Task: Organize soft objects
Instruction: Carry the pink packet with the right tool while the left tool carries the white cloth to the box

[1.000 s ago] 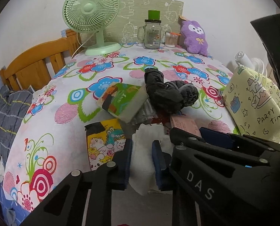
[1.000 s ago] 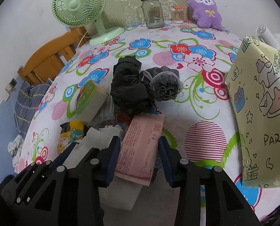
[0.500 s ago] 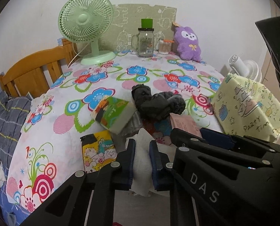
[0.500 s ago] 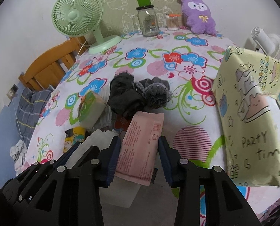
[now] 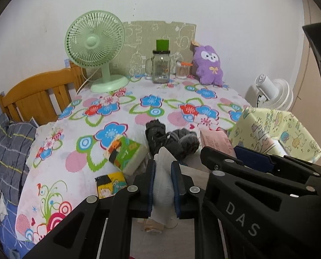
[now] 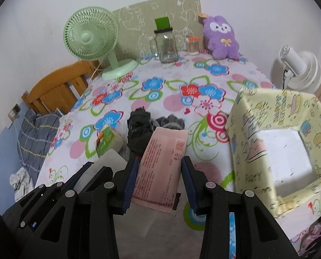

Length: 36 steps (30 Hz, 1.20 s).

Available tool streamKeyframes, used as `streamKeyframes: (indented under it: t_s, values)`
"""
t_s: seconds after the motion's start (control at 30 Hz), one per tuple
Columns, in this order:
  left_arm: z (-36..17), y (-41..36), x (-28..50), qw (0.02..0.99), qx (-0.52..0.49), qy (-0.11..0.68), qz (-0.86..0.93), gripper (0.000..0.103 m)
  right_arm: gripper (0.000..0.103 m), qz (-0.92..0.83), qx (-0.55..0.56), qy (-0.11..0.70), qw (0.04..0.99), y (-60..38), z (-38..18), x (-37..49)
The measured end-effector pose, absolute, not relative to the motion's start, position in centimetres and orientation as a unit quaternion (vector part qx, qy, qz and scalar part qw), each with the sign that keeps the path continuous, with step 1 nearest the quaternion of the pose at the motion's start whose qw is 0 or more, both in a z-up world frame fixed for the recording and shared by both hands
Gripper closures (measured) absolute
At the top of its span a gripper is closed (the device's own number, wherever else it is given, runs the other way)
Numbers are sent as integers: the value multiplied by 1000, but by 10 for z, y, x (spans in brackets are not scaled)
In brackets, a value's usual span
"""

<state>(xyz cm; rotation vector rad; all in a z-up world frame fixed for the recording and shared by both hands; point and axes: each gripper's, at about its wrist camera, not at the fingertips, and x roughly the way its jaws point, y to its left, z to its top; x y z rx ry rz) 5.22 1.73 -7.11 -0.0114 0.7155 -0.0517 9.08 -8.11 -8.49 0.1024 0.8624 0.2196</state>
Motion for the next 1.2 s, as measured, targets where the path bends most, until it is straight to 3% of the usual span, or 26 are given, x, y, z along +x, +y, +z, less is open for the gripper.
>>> streamKeyframes:
  t_s: [1.2]
  values:
    - [-6,-53,60,957,5,284,-64,91,58,68,38,325,943,-153,-5,82]
